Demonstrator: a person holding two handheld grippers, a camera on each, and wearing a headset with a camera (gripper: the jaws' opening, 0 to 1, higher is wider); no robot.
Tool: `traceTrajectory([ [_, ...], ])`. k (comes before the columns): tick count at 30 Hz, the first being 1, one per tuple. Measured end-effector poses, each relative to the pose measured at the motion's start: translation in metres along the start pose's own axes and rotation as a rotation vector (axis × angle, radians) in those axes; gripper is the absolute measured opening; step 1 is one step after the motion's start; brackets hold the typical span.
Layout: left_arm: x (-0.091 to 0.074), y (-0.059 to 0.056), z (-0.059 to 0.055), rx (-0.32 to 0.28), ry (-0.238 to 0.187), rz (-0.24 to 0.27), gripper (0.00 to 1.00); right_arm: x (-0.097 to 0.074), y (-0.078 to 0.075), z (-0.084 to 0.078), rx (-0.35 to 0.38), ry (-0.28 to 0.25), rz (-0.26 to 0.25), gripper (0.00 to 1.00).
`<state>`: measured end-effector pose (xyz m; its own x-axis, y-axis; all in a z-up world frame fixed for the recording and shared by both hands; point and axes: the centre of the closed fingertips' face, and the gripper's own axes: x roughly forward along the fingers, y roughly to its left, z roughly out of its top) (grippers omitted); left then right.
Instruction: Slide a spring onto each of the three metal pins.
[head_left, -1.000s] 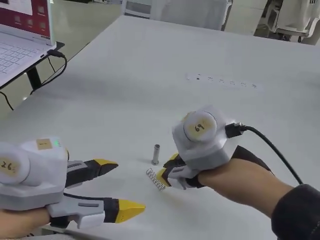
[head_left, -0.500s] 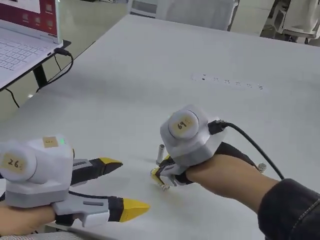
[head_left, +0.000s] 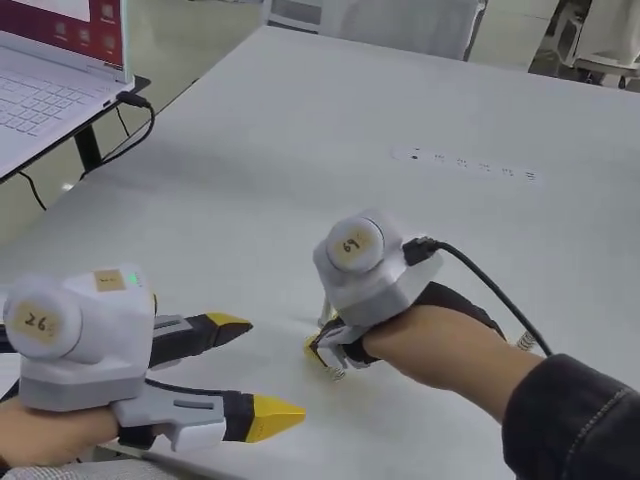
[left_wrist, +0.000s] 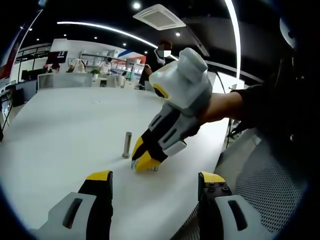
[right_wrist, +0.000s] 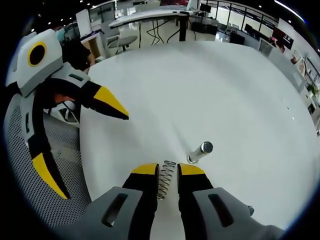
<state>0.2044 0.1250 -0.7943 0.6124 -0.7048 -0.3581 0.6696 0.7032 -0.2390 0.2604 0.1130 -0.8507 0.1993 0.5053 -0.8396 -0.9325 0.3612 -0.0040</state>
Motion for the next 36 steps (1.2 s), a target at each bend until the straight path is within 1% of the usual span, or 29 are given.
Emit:
traceTrajectory([
  [6, -0.0003, -0.0003, 0.0007, 0.002, -0.005, -0.001, 0.65, 0.0039, 0.0001, -0.0020, 0.008, 0.016, 0.000, 0.13],
  [12, -0.0006, -0.0005, 0.0009, 0.003, -0.007, -0.001, 0.65, 0.0090, 0.0010, 0.0001, 0.001, 0.022, 0.006, 0.12],
  [17, -0.0008, -0.0005, 0.0013, 0.001, -0.009, 0.000, 0.65, 0.0098, 0.0026, -0.0001, -0.019, 0.025, 0.001, 0.12],
  [24, -0.0009, -0.0004, 0.0015, 0.001, -0.010, -0.001, 0.65, 0.0099, 0.0020, 0.0000, -0.012, 0.032, -0.006, 0.13],
  [28, -0.0010, -0.0005, 0.0017, 0.002, -0.010, -0.002, 0.65, 0.0108, -0.0001, -0.0004, -0.017, 0.035, -0.010, 0.12],
  [36, -0.0017, -0.0005, 0.0023, 0.004, -0.012, 0.000, 0.65, 0.0091, 0.0028, -0.0008, -0.044, 0.039, -0.015, 0.09],
])
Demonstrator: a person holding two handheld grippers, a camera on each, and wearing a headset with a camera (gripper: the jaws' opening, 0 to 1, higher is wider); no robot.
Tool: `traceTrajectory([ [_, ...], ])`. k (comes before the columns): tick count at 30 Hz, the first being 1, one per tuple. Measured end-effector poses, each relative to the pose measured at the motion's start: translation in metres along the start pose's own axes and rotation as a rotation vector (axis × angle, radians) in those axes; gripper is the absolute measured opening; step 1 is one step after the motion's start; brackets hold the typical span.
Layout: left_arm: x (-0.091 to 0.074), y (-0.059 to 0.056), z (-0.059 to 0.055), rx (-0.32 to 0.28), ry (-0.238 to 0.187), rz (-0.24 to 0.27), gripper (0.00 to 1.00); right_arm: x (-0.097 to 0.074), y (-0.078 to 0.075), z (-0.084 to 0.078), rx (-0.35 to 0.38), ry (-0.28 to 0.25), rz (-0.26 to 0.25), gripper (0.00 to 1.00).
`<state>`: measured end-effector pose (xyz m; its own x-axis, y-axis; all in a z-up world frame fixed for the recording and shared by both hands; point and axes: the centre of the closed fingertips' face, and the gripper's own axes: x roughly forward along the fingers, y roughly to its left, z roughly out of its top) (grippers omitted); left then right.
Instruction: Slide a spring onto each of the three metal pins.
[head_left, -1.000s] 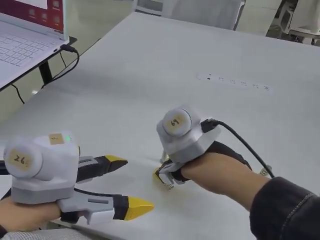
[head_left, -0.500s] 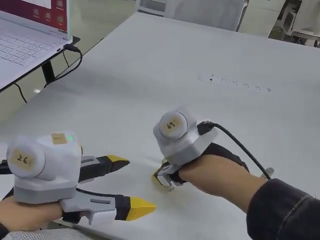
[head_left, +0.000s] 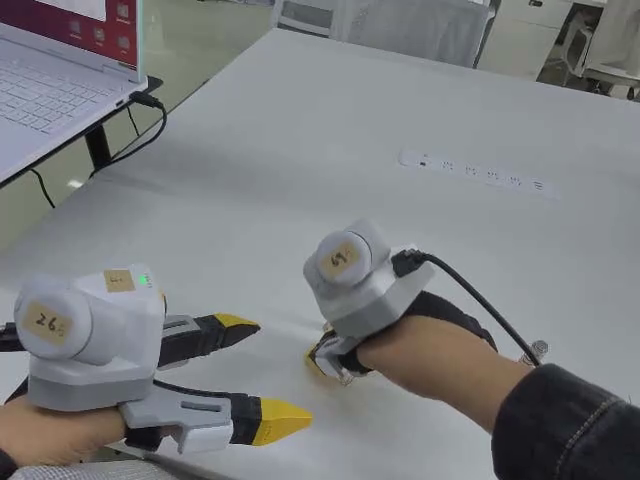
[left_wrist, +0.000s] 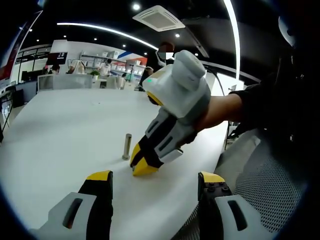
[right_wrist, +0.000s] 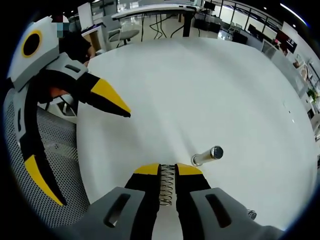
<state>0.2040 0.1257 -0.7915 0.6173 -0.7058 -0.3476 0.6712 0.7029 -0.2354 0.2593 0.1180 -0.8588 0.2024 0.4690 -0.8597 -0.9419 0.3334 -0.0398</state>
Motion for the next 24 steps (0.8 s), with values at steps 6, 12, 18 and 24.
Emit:
traceTrajectory([
  [6, 0.000, 0.000, 0.000, 0.003, 0.003, -0.001, 0.65, -0.006, 0.002, -0.002, 0.002, -0.008, 0.004, 0.09],
  [12, 0.000, -0.001, 0.000, 0.005, 0.004, -0.002, 0.65, -0.018, 0.004, 0.004, 0.000, -0.041, -0.001, 0.09],
  [18, 0.000, -0.001, 0.000, 0.007, 0.004, -0.003, 0.65, -0.027, 0.004, 0.009, -0.003, -0.080, -0.004, 0.08],
  [24, 0.000, -0.001, 0.000, 0.011, 0.008, -0.002, 0.65, -0.037, 0.005, 0.014, -0.002, -0.123, -0.007, 0.09],
])
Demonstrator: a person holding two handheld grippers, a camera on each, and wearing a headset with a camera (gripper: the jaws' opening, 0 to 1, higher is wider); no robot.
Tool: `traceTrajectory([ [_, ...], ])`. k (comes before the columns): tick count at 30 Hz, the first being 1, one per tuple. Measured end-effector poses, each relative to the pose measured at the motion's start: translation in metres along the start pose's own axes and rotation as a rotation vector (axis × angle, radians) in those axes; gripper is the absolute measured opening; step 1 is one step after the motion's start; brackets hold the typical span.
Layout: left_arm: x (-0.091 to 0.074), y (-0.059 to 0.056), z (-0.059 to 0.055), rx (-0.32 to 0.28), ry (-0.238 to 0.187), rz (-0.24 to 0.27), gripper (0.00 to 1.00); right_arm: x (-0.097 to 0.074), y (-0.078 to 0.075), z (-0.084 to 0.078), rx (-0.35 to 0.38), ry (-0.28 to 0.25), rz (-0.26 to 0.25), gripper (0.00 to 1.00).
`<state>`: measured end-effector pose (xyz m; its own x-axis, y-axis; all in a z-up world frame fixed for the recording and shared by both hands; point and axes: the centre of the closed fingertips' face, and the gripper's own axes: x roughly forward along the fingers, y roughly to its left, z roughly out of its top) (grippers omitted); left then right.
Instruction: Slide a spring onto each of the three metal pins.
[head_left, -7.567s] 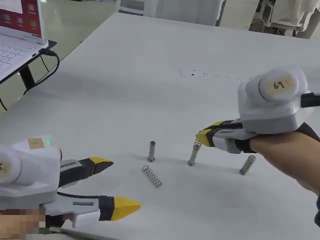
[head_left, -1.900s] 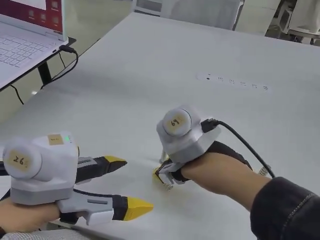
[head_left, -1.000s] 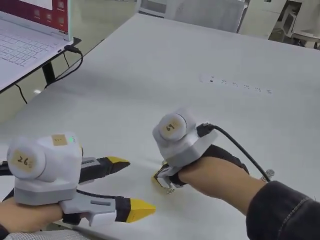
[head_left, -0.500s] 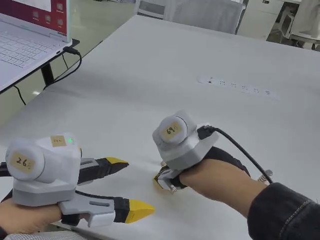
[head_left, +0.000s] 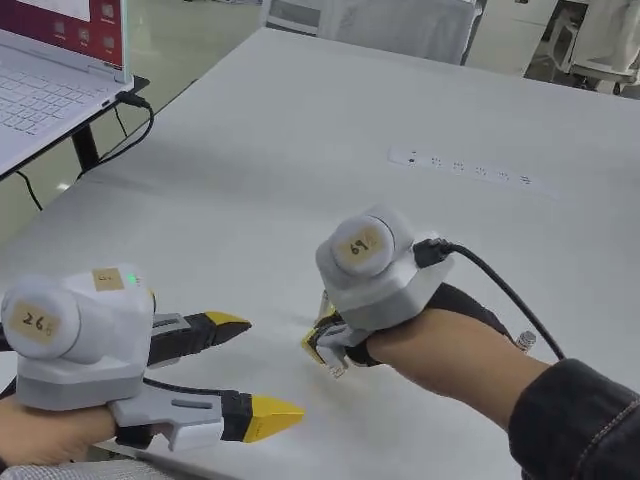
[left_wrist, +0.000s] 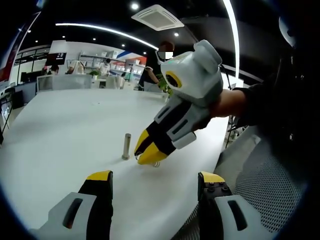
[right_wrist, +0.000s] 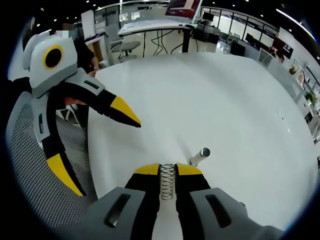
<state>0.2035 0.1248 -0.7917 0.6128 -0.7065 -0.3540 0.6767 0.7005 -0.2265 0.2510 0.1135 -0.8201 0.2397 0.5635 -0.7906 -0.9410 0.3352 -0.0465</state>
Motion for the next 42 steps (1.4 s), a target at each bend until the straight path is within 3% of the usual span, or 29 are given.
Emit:
traceTrajectory([
  [15, 0.001, -0.001, -0.002, 0.004, 0.011, -0.002, 0.65, -0.018, 0.002, 0.008, 0.020, -0.100, 0.003, 0.09],
  [22, 0.001, -0.001, -0.001, 0.008, 0.011, -0.002, 0.64, -0.032, 0.006, 0.022, 0.048, -0.173, 0.014, 0.08],
  [29, 0.000, 0.000, 0.005, 0.043, 0.003, 0.002, 0.62, -0.052, 0.011, 0.048, 0.070, -0.269, 0.031, 0.08],
  [33, -0.004, -0.003, 0.020, 0.029, -0.044, -0.010, 0.60, -0.065, 0.016, 0.065, 0.100, -0.339, 0.059, 0.08],
  [42, -0.012, -0.011, 0.057, 0.035, -0.132, -0.029, 0.50, -0.084, 0.025, 0.088, 0.141, -0.430, 0.110, 0.08],
])
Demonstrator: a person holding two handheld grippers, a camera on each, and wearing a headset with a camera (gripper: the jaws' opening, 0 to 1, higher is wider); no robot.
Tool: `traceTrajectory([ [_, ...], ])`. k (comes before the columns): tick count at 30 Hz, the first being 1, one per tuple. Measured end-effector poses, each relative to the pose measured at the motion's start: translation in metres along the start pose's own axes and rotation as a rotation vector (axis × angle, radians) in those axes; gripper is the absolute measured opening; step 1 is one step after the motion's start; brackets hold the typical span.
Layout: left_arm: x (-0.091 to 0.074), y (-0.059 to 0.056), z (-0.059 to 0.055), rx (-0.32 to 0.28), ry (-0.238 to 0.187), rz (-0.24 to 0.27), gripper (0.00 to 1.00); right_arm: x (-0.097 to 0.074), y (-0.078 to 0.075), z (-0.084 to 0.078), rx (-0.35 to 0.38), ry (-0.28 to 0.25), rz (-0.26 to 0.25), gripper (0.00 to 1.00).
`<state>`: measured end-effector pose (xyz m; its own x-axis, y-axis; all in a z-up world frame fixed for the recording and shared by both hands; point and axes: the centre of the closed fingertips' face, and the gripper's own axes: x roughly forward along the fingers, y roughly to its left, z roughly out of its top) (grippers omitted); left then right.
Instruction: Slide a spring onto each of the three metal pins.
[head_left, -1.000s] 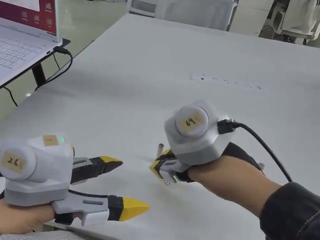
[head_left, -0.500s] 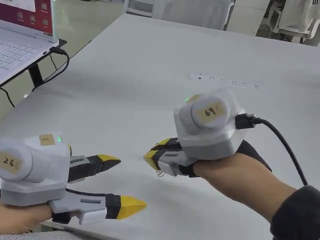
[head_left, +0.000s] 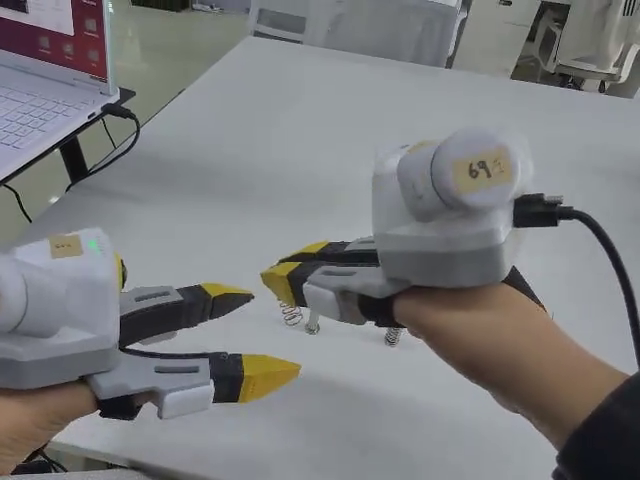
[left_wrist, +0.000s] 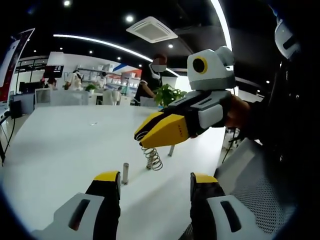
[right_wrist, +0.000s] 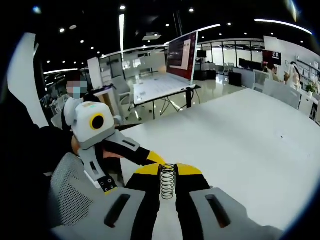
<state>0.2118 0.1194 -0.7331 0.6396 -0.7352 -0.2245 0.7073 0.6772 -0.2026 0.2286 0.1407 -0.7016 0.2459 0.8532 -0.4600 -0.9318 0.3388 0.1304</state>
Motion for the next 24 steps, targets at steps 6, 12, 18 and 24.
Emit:
traceTrajectory([
  [6, 0.000, -0.003, 0.018, 0.008, -0.036, -0.004, 0.40, -0.003, 0.006, 0.011, 0.019, -0.047, 0.020, 0.08],
  [12, 0.002, -0.002, 0.024, -0.017, -0.049, 0.001, 0.26, -0.006, 0.009, 0.019, 0.038, -0.078, 0.034, 0.08],
  [18, 0.001, -0.001, 0.031, -0.042, -0.075, 0.005, 0.14, -0.007, 0.013, 0.023, 0.045, -0.100, 0.047, 0.08],
  [24, 0.001, 0.001, 0.031, -0.023, -0.067, 0.019, 0.04, -0.008, 0.015, 0.025, 0.044, -0.110, 0.051, 0.08],
])
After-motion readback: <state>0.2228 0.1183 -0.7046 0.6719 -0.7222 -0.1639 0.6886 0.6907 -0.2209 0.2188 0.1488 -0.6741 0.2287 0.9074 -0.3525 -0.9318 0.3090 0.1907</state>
